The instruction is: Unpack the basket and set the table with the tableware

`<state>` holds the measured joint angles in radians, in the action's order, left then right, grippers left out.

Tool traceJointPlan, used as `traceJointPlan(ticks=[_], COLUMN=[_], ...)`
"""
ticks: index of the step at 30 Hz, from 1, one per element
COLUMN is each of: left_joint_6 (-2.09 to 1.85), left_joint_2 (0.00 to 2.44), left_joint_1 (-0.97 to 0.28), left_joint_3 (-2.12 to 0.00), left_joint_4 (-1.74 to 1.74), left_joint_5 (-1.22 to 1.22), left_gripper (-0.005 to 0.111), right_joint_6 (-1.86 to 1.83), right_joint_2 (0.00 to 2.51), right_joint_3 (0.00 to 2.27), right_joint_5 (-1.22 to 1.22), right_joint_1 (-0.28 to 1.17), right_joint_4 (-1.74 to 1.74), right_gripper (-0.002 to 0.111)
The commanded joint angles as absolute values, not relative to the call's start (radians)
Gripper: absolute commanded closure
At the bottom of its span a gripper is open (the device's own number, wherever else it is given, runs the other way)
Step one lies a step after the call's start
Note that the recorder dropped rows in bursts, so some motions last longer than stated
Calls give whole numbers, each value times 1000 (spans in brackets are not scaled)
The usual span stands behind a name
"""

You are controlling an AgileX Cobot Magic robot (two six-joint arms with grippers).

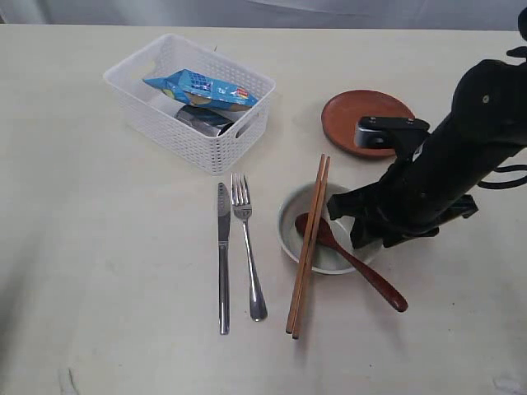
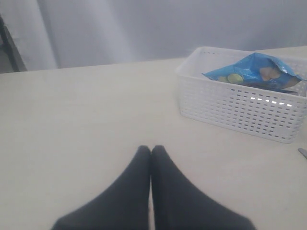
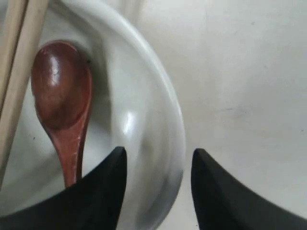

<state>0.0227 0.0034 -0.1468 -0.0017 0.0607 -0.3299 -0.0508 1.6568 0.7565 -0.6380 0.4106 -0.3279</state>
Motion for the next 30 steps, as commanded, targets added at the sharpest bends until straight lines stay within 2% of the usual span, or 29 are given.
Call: traceJointPlan(ticks=[1,6,8,12,14,30], left_joint_6=[22,22,22,22,22,22], left_joint_2=[0,0,0,0,0,0], left_joint_1=[-153,-153,-153,-153,-153,-153], left_joint_3=[0,0,0,0,0,0], left_joint_4=[56,56,56,56,56,56], left_joint_5=[-320,-320,-320,-320,-320,-320], left_gripper=[107,107,107,107,107,107], right_joint_6=[-38,-38,-38,-44,-44,-38], right_joint_2=[1658,1658,1658,1658,1658,1658], right_joint_3=[753,753,753,753,753,753], right_joint_5=[-604,-610,-611,-611,-611,-697], right_joint_1=[411,411,411,411,411,408], right_joint_4=[-334,-334,-334,-334,-334,-249], right_gripper=[66,66,71,98,104,104])
